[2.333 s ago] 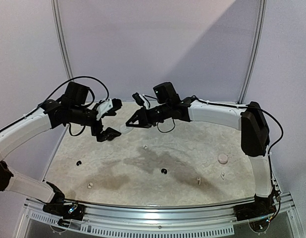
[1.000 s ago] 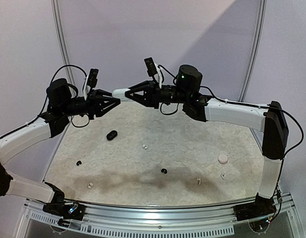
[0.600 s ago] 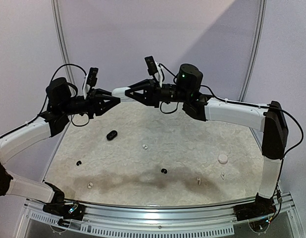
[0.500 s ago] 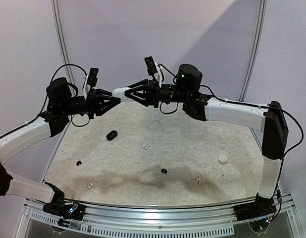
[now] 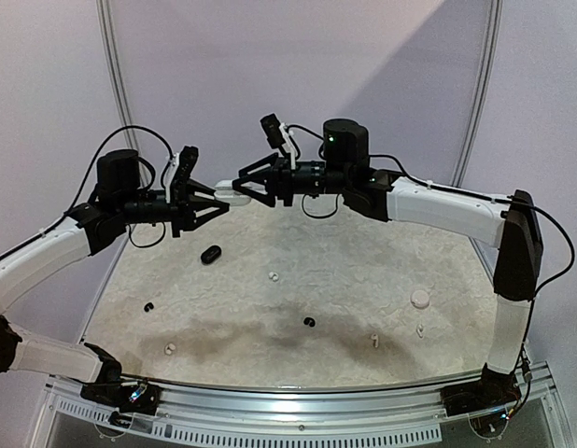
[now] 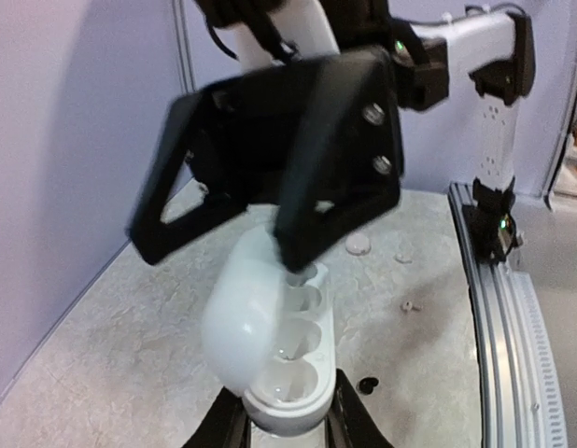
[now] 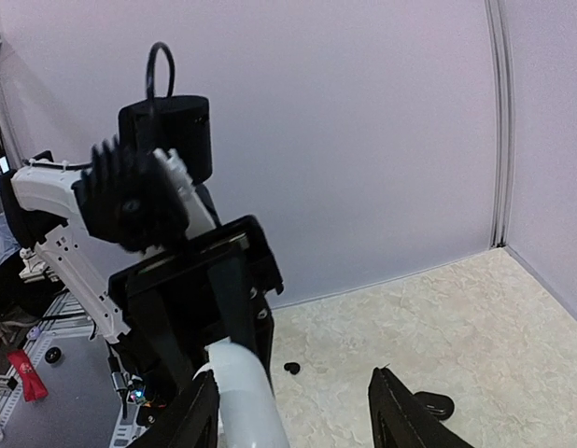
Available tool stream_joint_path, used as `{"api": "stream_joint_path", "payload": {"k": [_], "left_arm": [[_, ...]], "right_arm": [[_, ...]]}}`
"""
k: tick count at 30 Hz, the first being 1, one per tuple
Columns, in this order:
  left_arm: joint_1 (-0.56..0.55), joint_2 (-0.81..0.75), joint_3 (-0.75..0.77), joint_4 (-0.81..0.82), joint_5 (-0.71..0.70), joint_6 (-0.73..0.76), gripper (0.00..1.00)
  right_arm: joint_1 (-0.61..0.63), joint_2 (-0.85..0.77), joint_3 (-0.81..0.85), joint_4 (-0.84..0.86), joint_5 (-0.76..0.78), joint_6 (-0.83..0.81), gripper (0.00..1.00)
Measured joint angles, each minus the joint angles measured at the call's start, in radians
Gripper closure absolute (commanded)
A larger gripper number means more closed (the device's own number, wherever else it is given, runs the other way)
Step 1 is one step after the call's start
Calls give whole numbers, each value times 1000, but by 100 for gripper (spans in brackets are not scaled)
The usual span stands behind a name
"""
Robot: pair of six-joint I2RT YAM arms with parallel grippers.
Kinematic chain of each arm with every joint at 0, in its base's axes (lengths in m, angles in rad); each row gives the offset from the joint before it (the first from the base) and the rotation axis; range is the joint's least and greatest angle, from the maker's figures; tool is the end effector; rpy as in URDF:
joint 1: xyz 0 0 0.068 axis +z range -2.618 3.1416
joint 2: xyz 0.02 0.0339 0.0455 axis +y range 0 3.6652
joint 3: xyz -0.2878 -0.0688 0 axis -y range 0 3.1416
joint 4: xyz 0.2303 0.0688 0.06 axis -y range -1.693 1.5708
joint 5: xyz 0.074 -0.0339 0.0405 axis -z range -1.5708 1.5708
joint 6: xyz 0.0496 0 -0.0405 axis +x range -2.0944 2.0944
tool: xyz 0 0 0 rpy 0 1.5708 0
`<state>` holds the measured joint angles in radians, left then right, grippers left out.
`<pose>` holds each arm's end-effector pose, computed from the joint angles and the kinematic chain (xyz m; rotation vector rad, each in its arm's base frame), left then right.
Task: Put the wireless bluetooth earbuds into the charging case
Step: Open the charging case.
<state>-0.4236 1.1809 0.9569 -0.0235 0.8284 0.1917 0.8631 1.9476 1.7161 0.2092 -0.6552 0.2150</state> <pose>0.2154 -0.1372 0.3607 1.0885 1.4696 -0.9114 0.2872 0.3822 0.3841 -1.0602 1.4095 1.3283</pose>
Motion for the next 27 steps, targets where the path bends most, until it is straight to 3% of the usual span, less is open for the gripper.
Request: {"api": "stream_joint_path", "payload": {"k": [4, 10, 17, 23, 27], "left_arm": [[-41, -24, 0, -104, -15, 129, 100], [-48, -44, 0, -154, -41, 179, 100], [-48, -45, -3, -153, -60, 81, 100], [-44, -63, -59, -146, -100, -28, 100], [-43, -73, -92, -139, -115, -74, 100]], "right_arm": [[1, 6, 50, -55, 34, -12, 47], [1, 11, 58, -101, 52, -18, 46], [-10, 18, 60, -154, 63, -5, 44], [-81, 18, 87, -226, 145, 111, 48], [-127, 40, 95, -281, 190, 159, 38]]}}
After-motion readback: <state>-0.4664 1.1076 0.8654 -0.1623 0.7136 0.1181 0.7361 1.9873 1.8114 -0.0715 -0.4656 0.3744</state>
